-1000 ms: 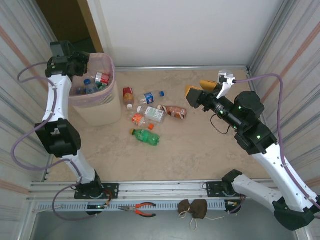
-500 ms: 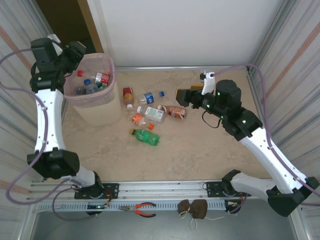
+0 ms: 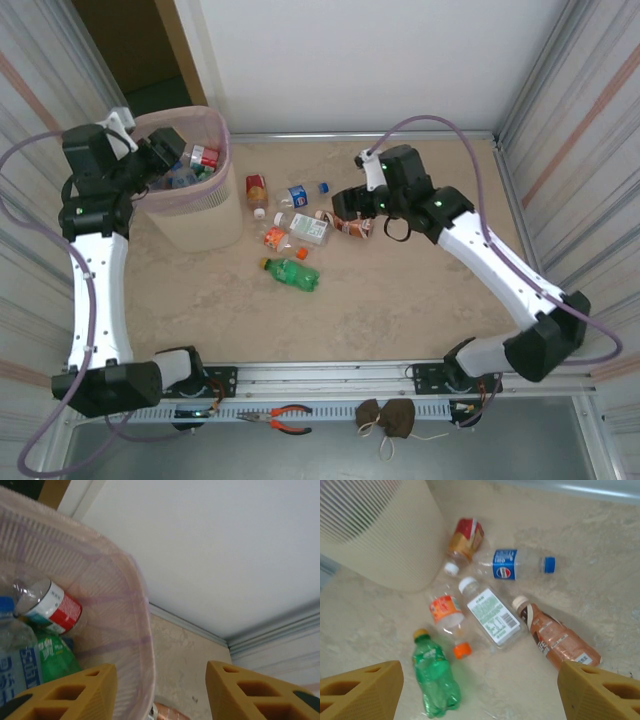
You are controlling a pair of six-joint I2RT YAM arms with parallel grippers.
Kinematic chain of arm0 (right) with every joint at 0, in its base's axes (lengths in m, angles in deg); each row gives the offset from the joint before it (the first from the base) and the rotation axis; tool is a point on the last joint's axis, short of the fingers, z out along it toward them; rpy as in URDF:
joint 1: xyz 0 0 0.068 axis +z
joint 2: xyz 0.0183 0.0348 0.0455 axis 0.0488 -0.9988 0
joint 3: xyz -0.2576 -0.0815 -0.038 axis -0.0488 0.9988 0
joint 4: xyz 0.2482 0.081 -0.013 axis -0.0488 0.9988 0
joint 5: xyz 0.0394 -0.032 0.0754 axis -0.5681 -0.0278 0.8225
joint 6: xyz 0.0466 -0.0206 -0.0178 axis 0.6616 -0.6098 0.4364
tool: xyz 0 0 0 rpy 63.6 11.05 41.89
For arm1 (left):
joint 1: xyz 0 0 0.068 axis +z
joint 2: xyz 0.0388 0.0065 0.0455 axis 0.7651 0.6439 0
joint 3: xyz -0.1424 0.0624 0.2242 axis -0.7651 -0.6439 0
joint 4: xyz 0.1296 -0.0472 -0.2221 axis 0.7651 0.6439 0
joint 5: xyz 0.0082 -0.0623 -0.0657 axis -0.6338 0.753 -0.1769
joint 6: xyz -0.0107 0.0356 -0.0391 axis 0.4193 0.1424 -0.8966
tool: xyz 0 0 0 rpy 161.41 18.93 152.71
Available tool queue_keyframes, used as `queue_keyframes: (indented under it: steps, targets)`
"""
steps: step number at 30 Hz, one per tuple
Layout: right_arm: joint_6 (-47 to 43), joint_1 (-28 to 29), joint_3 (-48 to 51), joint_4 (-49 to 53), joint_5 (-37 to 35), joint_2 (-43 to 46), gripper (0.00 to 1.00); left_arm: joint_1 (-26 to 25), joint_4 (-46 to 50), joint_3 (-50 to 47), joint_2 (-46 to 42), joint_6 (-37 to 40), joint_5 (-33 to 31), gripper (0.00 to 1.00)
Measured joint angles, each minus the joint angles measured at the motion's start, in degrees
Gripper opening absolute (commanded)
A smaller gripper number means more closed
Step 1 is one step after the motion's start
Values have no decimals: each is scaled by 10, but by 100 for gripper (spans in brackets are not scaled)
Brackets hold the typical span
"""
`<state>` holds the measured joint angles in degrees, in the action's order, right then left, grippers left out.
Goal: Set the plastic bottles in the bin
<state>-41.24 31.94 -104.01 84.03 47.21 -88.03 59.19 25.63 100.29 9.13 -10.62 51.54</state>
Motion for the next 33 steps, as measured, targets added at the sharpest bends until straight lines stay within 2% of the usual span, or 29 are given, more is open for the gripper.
queue_keyframes:
  steps: [4, 10, 16, 23, 33]
  targets:
    - [-22, 36, -9, 16, 0, -60, 77, 0, 12, -41, -32, 20, 18, 55]
    - [-44, 118, -39, 45, -5, -152, 77, 0, 27, -92, -64, 37, 42, 56]
    - [-74, 178, -56, 79, -28, -228, 82, 0, 30, -140, -96, 42, 52, 63]
    - [-101, 193, -57, 108, -50, -289, 83, 0, 27, -158, -111, 33, 77, 66]
    - [-118, 193, -65, 109, -33, -347, 80, 0, 25, -172, -111, 24, 93, 67]
